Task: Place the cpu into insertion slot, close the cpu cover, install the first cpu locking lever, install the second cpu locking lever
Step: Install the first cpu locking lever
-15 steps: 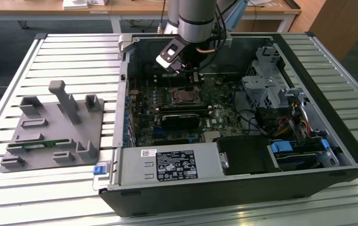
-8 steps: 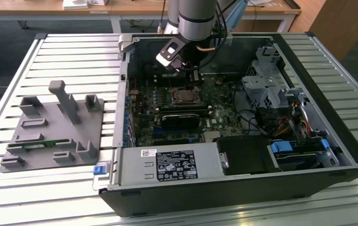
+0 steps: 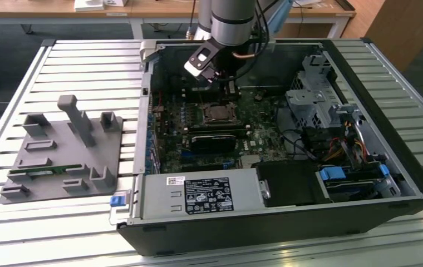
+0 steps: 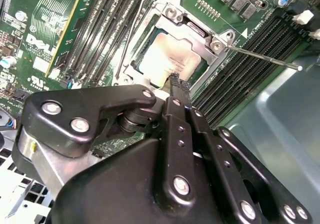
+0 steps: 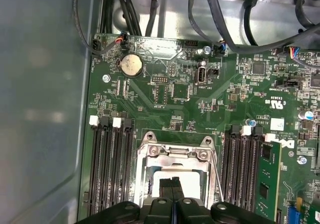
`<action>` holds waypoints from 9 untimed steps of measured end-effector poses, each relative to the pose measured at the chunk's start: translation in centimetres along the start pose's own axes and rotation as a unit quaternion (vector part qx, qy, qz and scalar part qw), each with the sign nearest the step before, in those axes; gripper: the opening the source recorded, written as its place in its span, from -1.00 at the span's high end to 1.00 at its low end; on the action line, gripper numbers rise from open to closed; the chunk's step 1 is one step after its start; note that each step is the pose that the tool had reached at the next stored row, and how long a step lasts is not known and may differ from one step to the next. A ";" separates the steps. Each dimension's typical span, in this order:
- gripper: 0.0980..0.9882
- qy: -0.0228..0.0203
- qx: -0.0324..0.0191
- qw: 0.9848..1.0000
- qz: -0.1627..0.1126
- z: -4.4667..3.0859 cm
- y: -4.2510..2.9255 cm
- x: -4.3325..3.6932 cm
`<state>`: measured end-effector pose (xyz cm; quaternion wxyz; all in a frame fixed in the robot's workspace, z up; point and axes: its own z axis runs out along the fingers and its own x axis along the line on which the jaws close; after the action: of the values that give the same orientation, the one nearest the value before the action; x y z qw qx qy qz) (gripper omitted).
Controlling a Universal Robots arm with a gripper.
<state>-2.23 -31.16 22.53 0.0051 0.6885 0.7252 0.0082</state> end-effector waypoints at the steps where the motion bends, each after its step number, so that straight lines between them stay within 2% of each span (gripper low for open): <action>1: 0.98 0.000 0.000 1.000 0.000 -0.10 0.00 0.00; 9: 0.98 0.000 0.000 1.000 0.000 -1.24 0.02 0.01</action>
<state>-2.23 -31.16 23.78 0.0051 0.6885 0.7252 0.0082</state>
